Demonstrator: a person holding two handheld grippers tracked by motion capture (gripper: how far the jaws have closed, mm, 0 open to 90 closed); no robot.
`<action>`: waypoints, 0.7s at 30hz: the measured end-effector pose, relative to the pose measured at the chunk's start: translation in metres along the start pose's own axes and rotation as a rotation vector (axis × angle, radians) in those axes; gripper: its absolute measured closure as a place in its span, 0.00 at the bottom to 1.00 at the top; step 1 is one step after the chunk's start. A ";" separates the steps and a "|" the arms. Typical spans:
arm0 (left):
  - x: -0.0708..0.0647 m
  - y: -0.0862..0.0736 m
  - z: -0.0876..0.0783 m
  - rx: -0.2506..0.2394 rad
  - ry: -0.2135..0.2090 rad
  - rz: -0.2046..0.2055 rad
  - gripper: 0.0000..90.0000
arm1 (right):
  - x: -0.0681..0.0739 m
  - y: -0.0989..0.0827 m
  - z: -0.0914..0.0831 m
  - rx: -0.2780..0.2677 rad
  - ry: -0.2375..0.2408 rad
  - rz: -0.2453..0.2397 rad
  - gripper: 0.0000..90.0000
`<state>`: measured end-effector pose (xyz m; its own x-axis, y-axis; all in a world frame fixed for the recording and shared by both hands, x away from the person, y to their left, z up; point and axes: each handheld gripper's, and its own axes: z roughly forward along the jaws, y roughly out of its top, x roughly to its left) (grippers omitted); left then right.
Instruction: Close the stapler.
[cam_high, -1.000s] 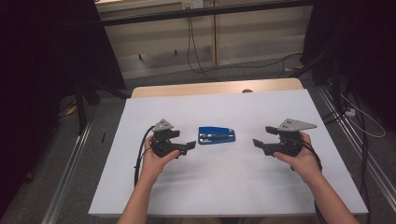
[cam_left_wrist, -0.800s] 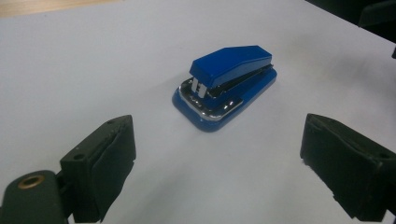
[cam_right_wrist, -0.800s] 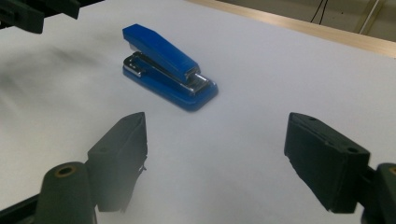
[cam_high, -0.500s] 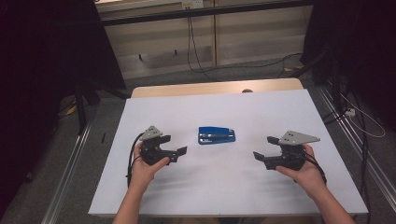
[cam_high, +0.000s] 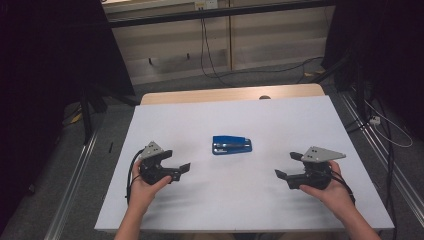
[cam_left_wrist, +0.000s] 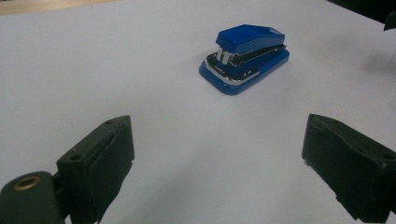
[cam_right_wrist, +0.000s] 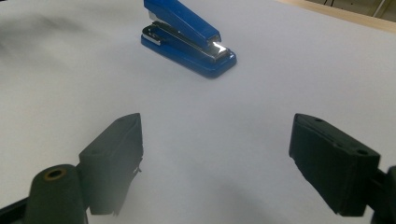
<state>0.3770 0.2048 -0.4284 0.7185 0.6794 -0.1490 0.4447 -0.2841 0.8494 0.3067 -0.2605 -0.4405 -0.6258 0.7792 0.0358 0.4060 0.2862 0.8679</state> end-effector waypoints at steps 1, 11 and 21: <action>0.001 -0.001 -0.002 0.000 0.003 -0.002 0.10 | 0.000 0.000 -0.001 -0.002 0.001 -0.001 0.20; 0.008 -0.010 -0.016 -0.002 0.023 -0.009 0.11 | 0.006 -0.005 -0.006 0.004 0.001 -0.017 0.19; 0.010 -0.018 -0.023 0.007 0.029 -0.011 0.11 | 0.006 -0.010 -0.012 0.006 -0.007 -0.009 0.18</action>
<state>0.3637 0.2323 -0.4333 0.6978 0.7017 -0.1436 0.4563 -0.2809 0.8443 0.2905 -0.2654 -0.4426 -0.6250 0.7802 0.0248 0.4043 0.2963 0.8653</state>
